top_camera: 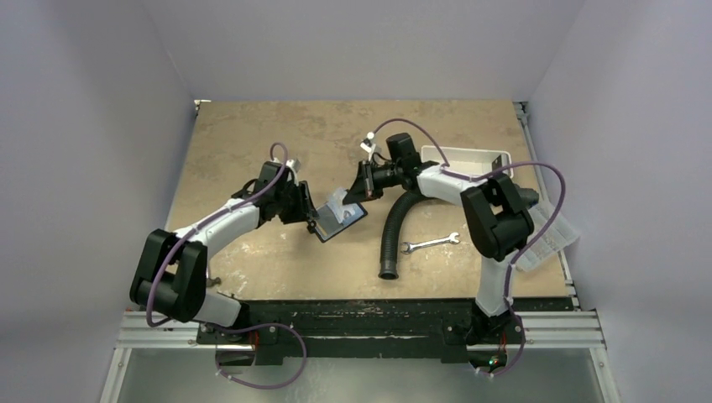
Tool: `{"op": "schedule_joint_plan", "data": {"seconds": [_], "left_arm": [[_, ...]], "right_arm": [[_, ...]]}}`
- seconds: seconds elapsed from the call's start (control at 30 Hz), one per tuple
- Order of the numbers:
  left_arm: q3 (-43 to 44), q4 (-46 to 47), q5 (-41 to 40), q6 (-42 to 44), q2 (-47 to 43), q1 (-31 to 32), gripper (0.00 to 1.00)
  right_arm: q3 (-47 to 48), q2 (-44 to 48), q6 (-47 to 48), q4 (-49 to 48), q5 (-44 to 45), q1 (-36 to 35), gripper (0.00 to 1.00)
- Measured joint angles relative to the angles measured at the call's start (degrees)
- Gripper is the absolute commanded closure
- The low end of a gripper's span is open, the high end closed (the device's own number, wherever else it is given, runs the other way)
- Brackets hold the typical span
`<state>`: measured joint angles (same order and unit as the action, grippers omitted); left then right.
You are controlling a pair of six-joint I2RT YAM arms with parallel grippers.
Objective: Put the credit cards into the card holder
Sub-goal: Insert the credit card into the card holder.
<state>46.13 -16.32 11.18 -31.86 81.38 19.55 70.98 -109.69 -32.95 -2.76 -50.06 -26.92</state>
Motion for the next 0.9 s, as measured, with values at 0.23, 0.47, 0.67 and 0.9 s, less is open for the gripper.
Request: {"op": "schedule_joint_plan", "data": {"seconds": [0.23,0.47,0.67,0.9], "left_arm": [[-0.4,1.9,0.5,-1.2,6.1,0.0,0.56],[-0.4,2.0,0.5,-1.7,6.7,0.0,0.58],[-0.4,3.6,1.6,-3.0,3.1,0.0,0.61],[-0.3,9.9,6.2,-6.6,6.2,0.0,0.65]], "right_arm": [[2.5,-5.5,5.9,7.2,-3.7,-2.6,1.0],[6.5,-9.1,11.4,12.7,-2.3,-1.4,1.0],[2.6,-9.0,7.4,3.0,-0.5,0.0,1.0],[-3.1,-9.1,-3.7,-13.8,1.6,0.2,1.0]]}}
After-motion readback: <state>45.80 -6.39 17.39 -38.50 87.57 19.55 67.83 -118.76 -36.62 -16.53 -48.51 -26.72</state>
